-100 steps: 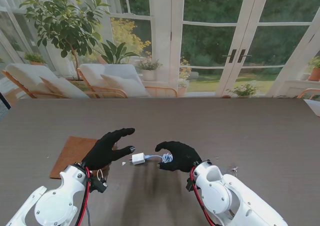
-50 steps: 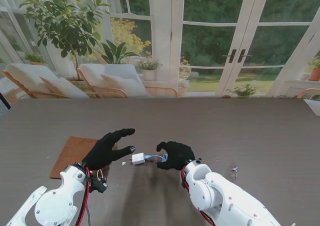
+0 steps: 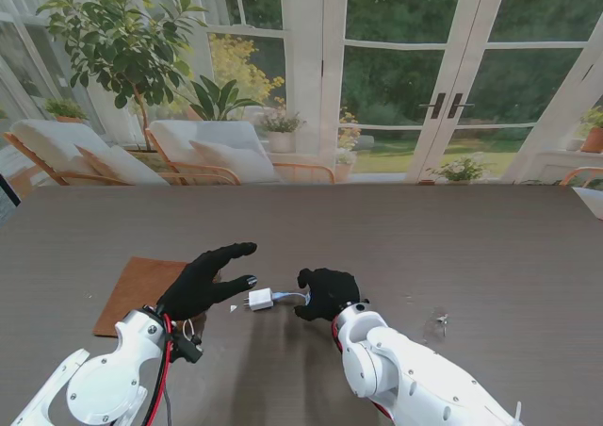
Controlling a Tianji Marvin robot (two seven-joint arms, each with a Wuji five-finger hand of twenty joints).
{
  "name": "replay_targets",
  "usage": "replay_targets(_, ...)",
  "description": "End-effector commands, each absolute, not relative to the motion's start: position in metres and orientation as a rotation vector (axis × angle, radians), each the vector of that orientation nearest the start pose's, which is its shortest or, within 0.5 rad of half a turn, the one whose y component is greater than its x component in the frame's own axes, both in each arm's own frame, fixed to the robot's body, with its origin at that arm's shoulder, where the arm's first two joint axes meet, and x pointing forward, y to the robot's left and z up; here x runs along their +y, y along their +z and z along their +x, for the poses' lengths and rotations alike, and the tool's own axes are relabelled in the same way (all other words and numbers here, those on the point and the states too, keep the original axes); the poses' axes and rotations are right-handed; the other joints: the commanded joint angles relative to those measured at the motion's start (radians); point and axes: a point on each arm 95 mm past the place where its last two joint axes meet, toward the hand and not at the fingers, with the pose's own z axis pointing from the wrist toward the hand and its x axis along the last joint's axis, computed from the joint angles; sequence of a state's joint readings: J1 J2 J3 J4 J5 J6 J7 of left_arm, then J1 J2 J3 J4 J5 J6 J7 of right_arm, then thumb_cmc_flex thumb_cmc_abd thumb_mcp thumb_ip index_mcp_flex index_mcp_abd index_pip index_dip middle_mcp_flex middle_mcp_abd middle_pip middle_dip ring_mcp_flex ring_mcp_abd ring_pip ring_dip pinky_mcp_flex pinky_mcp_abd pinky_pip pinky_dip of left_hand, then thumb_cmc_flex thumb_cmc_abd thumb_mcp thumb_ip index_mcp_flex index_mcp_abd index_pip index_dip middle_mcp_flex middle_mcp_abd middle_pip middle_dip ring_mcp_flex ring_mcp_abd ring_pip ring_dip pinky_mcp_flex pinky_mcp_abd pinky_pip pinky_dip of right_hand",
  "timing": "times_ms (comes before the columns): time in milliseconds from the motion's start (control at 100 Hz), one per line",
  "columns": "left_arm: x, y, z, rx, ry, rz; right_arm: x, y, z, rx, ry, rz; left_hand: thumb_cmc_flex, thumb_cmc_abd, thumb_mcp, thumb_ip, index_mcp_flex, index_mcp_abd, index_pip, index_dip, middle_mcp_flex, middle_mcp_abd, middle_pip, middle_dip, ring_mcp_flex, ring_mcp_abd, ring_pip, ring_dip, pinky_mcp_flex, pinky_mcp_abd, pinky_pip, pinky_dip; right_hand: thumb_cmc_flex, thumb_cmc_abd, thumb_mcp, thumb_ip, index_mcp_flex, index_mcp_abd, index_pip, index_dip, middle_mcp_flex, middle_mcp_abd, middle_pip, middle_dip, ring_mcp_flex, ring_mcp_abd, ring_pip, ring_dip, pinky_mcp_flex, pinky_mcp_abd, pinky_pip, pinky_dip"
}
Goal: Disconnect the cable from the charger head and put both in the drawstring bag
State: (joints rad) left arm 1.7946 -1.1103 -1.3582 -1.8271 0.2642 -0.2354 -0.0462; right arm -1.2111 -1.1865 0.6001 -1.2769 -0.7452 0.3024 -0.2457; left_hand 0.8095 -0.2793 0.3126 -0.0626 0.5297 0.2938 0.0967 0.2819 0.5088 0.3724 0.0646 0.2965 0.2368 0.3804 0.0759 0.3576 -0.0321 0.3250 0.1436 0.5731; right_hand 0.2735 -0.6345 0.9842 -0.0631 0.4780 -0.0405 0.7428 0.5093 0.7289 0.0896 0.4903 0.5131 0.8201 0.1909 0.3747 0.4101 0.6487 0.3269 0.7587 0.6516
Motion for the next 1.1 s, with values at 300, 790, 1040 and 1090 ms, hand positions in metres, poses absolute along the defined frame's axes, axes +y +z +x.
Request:
replay_targets(300,-0.009,-0.291,0.344,1.128,-2.210,-1.760,0.137,-0.400,0.417,1.603,1.433,1.216,-0.012,0.059,-0.046,0.001,0.010,-0.012,-0.006,0.002,0.005,0.002,0.000,0.001,-0.005,-0.013,-0.010,-0.007,-0.019,-0.042,-0.002,0.005,0.088,-0.026,0.158,-0.005,0.113,0.033,0.088,0.009,0.184,-0.045,0.050,0.033,0.139,-0.047,0.110,0.049,-0.222,-0.037,0.207,-0.102)
replay_targets(790,-0.011,-0.291,0.345,1.121,-2.212,-1.779,0.138,-0.419,0.427,1.667,1.375,1.140,-0.001,0.092,-0.080,0.004,0.010,-0.011,-0.007,0.001,0.008,0.008,0.000,0.001,-0.004,-0.008,-0.010,-0.007,-0.018,-0.039,-0.002,0.007,0.329,0.014,0.223,-0.206,0.260,-0.052,0.359,-0.227,0.468,-0.075,0.052,0.125,0.333,-0.095,0.247,0.111,-0.054,-0.092,0.420,-0.162)
replay_targets(1040,-0.012,-0.292,0.345,1.125,-2.208,-1.793,0.138,-0.423,0.429,1.617,1.401,1.166,0.009,0.101,-0.100,0.006,0.014,-0.011,-0.006,0.001,0.009,0.009,0.000,0.001,-0.004,-0.009,-0.010,-0.007,-0.017,-0.039,-0.001,0.007,0.403,0.134,0.163,-0.254,0.212,-0.025,0.514,-0.091,0.524,-0.065,0.342,0.309,0.495,-0.137,0.694,0.268,0.198,-0.140,0.649,-0.080)
replay_targets(1090,-0.012,-0.292,0.345,1.125,-2.208,-1.795,0.138,-0.423,0.428,1.587,1.415,1.193,0.011,0.102,-0.103,0.007,0.011,-0.011,-0.008,0.000,0.008,0.011,0.000,0.001,-0.004,-0.008,-0.010,-0.007,-0.017,-0.040,-0.001,0.007,0.409,0.141,0.166,-0.258,0.194,-0.027,0.553,-0.072,0.537,-0.073,0.409,0.345,0.499,-0.189,0.850,0.317,0.265,-0.150,0.698,-0.051)
